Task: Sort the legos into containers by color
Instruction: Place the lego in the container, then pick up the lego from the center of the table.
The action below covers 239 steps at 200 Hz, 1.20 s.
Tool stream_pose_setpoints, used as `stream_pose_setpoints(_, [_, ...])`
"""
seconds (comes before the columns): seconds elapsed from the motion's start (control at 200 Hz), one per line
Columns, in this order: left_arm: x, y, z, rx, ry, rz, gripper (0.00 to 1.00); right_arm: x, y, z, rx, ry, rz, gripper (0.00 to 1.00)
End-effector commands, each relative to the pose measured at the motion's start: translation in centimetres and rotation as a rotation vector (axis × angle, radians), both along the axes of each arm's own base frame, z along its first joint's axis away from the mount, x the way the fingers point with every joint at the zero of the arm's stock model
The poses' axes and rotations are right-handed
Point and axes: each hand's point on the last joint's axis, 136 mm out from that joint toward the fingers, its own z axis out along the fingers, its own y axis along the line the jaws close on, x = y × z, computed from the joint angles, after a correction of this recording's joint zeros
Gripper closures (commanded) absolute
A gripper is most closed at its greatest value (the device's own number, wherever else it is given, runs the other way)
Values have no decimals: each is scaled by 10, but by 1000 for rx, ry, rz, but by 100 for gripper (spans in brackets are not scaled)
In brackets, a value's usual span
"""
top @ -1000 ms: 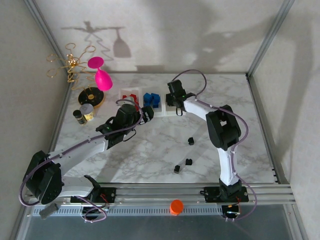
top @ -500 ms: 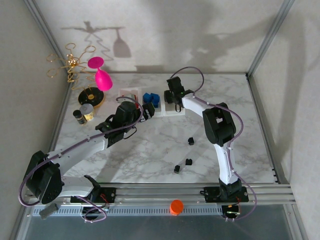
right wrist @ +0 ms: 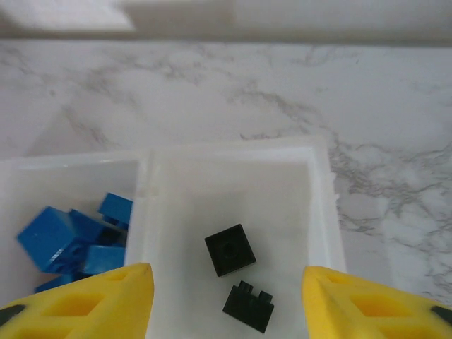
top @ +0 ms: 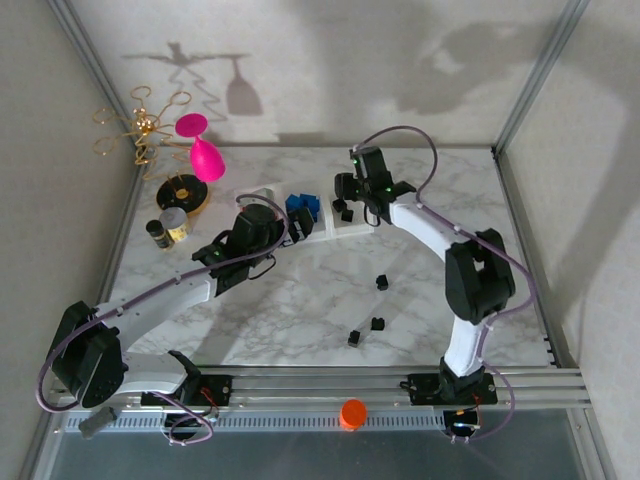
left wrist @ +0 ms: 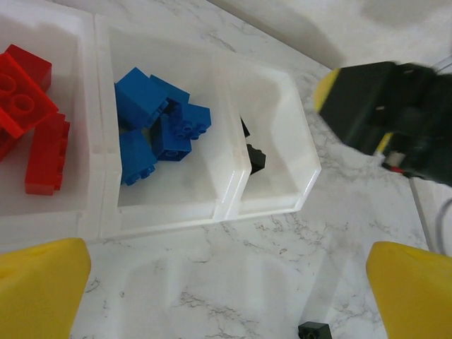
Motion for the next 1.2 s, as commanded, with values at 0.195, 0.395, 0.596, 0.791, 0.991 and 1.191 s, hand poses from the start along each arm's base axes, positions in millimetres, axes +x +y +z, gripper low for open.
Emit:
stream_pose_setpoints(0.195, [-18,-20,11,1,-34,-80,0,-65,-30,-28,16,118,-23,44])
stream_pose_setpoints(0.395, [-41,-39,-5,-5,6,-139,0,-123,-58,-73,-16,265,-33,43])
stream_pose_setpoints(0.596, [-57,-47,-23,-12,44,-146,0,-169,-88,-109,-87,367,-95,40])
stream_pose_setpoints(0.791, [-66,-44,-33,-23,46,-114,0,-190,-82,-133,-73,429,-61,42])
stream_pose_setpoints(0.991, [-67,-43,-37,-12,55,-114,0,-195,-81,-154,-149,463,-65,52])
stream_pose_setpoints(1.191, [-66,-42,-39,3,55,-110,1,-194,-86,-158,-197,458,-80,64])
